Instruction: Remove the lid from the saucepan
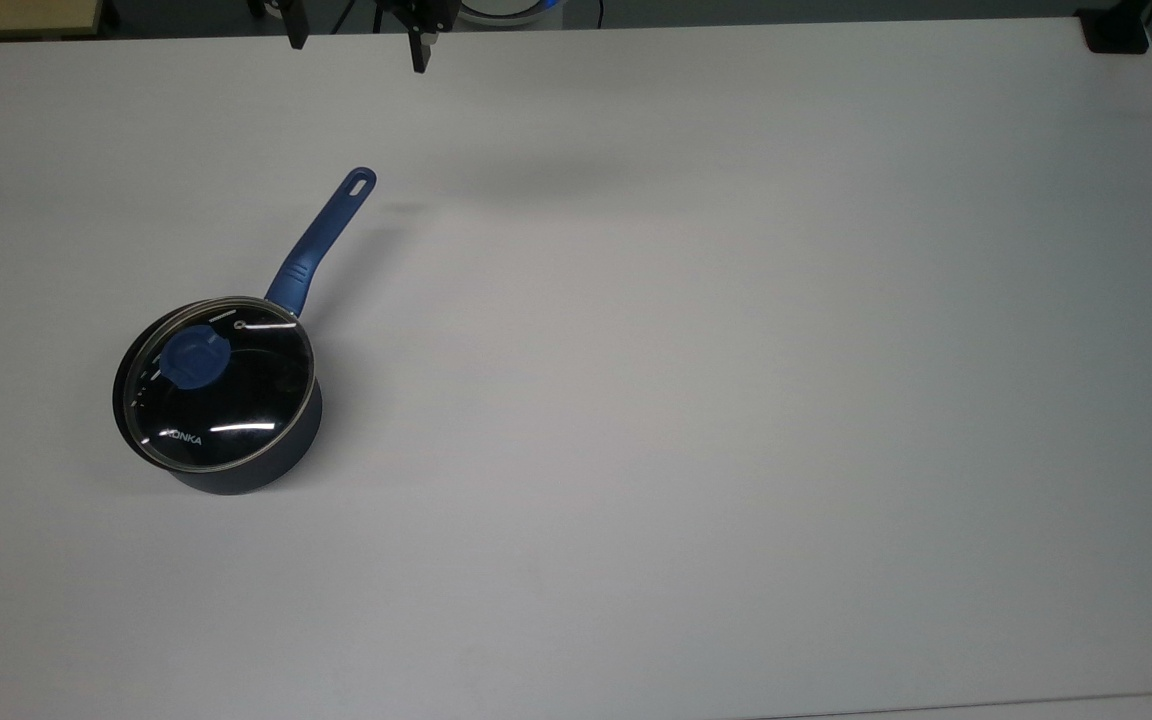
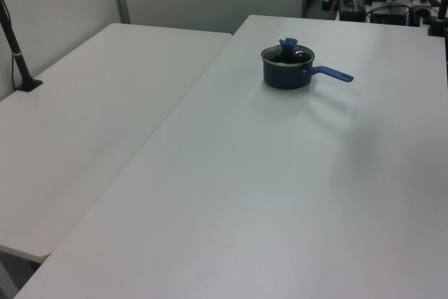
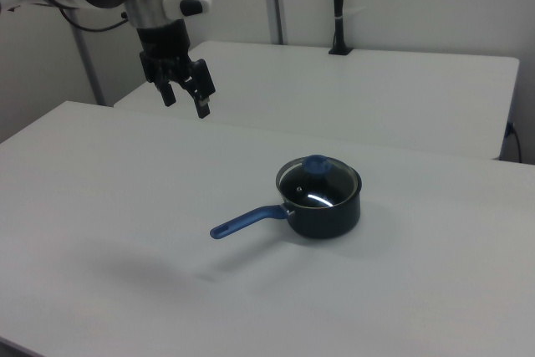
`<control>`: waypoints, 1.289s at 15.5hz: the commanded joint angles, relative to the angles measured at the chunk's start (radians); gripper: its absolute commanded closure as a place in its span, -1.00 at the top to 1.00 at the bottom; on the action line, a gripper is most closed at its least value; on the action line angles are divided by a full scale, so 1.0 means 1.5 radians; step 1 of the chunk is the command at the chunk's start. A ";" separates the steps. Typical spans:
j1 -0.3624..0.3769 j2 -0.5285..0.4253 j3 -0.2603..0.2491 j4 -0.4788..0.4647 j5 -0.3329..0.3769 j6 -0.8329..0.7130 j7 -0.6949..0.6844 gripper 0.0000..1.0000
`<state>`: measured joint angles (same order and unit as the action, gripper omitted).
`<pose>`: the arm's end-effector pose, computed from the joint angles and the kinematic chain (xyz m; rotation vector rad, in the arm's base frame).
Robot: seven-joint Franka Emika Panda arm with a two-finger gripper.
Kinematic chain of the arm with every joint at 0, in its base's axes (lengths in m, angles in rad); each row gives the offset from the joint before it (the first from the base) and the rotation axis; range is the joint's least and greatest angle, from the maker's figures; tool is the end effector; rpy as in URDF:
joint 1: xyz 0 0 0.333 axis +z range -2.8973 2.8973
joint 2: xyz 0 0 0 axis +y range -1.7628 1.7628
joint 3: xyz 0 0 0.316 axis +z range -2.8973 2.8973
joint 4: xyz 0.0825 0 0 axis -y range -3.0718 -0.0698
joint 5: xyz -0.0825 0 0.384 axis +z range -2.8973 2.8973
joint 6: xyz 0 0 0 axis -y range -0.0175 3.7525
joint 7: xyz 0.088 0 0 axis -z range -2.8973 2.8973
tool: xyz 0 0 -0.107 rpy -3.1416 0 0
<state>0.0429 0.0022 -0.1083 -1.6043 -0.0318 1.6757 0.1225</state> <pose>0.5637 -0.0399 0.6170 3.0963 -0.2883 0.1090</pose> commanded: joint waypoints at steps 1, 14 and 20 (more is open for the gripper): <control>0.011 -0.009 -0.011 -0.024 -0.001 0.008 -0.003 1.00; -0.102 0.183 -0.044 -0.018 0.049 0.398 0.242 1.00; -0.096 0.267 -0.056 -0.017 0.047 0.546 0.298 1.00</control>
<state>-0.1197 0.3666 -0.1738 -1.6294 0.0254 2.4239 0.5372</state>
